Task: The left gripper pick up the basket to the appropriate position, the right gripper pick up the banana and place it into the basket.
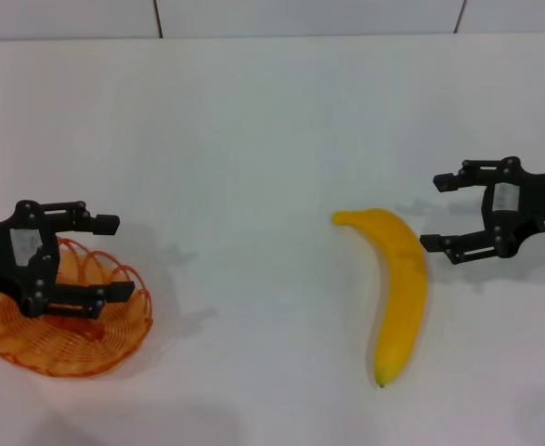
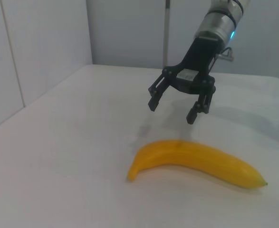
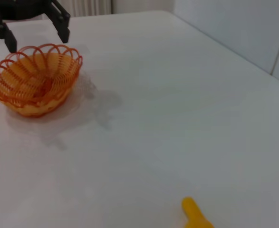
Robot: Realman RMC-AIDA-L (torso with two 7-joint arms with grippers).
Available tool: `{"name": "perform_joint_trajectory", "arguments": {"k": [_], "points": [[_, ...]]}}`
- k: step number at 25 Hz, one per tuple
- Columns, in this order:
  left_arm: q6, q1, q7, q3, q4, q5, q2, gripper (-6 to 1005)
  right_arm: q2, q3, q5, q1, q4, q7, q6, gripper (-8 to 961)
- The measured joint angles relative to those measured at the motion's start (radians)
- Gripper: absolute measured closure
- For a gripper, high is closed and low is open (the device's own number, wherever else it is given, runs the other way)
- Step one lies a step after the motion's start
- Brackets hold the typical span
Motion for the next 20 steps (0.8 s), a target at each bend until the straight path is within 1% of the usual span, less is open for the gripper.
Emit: {"name": "perform_joint_trajectory", "arguments": {"k": [2,7,10,20], "points": [[0.000,0.000,0.000,0.000,0.000,-0.001,0.000,157,0.004,0.001,0.005,0.002,0.000,-0.007,0.000,74],[0.000,0.001,0.000,0.001,0.000,-0.019,0.001,162,0.006,0.003,0.059,0.005,0.011,-0.040,-0.010,74],[0.000,0.002,0.001,0.002,-0.001,-0.023,0.002,165,0.005,0.003,0.082,0.006,0.022,-0.064,-0.017,74],[0.000,0.005,-0.004,-0.008,0.002,-0.041,0.002,175,0.000,0.013,0.083,0.006,0.023,-0.065,-0.016,74]]}}
